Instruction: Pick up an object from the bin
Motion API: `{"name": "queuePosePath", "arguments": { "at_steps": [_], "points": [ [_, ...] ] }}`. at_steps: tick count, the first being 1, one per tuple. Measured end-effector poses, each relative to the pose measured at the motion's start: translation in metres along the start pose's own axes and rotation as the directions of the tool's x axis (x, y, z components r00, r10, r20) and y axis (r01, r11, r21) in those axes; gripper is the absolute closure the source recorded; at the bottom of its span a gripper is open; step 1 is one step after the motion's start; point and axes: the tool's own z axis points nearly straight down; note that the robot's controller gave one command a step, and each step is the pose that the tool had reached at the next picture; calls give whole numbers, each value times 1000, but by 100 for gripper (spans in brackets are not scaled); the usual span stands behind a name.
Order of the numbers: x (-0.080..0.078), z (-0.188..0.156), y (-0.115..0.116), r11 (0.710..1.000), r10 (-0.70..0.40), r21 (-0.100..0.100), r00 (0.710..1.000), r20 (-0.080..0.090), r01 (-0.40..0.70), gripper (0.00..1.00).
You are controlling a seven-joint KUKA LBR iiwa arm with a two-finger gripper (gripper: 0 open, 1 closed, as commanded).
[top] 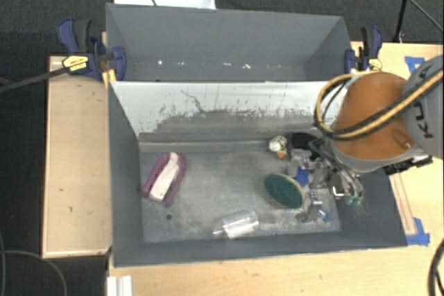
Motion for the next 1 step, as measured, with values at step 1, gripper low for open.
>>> {"name": "queuePosePath", "arguments": {
  "at_steps": [1],
  "points": [
    [-7, 68, -18, 994, 107, -4, 994, 27, -107, 0]
  ]
}}
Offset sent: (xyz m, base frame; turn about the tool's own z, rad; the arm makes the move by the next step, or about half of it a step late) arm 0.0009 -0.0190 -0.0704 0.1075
